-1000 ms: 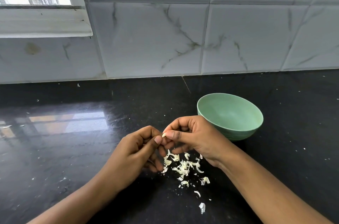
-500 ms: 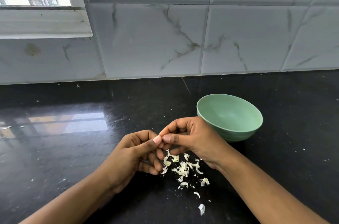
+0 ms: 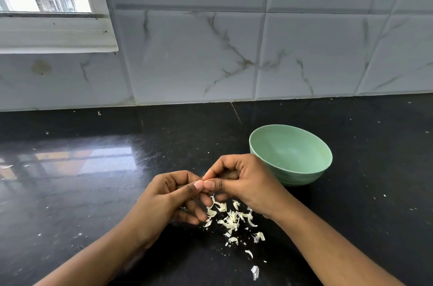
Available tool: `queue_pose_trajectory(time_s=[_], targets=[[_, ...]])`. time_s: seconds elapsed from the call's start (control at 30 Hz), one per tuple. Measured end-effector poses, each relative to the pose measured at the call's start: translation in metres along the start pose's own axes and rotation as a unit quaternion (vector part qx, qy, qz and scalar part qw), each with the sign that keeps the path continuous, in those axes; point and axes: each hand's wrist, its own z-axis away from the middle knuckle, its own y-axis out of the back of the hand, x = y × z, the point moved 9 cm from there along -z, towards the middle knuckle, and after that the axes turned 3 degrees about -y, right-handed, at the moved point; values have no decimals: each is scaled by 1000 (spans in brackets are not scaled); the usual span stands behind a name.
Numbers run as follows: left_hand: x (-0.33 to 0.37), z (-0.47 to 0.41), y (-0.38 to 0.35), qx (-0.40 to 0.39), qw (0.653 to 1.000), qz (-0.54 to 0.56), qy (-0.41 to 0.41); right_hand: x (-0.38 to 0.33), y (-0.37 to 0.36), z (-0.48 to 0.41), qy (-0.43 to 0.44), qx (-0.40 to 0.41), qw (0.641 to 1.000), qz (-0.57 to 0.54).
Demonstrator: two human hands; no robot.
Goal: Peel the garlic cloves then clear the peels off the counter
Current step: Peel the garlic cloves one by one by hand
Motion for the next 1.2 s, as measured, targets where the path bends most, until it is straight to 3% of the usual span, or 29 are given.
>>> queue_pose_trajectory(time_s=[0.3, 0.47, 0.87, 1.2], targets=[[9, -1, 11, 55, 995, -72, -46, -8, 3, 4, 26, 36, 998, 44], [5, -2, 14, 67, 997, -8, -32, -13, 8, 4, 45, 47, 997, 51], [2, -3, 14, 70, 997, 8, -37, -18, 10, 5, 72, 71, 993, 55], [16, 1, 26, 127, 986, -53, -94, -6, 3, 2, 19, 12, 1000, -6]])
